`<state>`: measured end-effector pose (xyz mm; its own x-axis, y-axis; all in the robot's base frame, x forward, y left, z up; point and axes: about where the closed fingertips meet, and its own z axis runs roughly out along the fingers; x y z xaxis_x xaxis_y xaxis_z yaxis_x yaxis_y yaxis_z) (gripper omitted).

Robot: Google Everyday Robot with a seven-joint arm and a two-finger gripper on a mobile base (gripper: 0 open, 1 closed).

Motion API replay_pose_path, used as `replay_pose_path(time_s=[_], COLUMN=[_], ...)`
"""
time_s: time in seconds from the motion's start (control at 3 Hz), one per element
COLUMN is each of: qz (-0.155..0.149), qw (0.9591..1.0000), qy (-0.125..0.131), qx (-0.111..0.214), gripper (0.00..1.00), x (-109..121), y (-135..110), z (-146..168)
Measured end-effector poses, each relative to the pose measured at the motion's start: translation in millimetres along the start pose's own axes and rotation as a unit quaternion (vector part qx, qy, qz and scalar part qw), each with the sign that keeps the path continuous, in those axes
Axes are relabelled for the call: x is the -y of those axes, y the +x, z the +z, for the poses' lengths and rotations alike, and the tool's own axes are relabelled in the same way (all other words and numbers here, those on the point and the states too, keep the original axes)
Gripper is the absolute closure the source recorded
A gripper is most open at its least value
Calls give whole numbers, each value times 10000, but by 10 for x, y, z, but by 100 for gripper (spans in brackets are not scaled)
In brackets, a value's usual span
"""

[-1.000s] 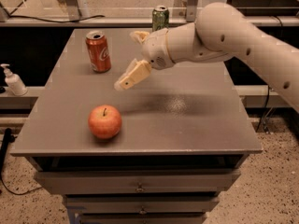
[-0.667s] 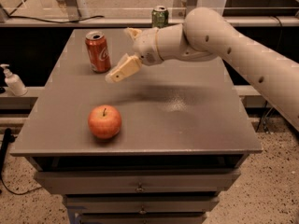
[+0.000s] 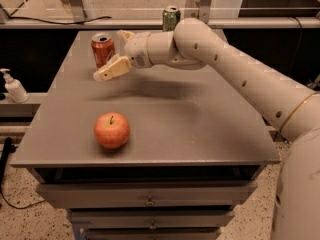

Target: Knock coke can over

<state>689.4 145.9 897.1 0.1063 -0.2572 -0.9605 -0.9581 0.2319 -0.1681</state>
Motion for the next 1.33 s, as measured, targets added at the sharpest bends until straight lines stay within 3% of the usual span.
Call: replay_pose_path(time_s=[0.67,1.33], qz=[191,208], qw=[9988,9983], qy=[-80,-152], qx=[439,532], gripper=[0,0], x=[-62,-88], y=[21,-12], z=[385,495])
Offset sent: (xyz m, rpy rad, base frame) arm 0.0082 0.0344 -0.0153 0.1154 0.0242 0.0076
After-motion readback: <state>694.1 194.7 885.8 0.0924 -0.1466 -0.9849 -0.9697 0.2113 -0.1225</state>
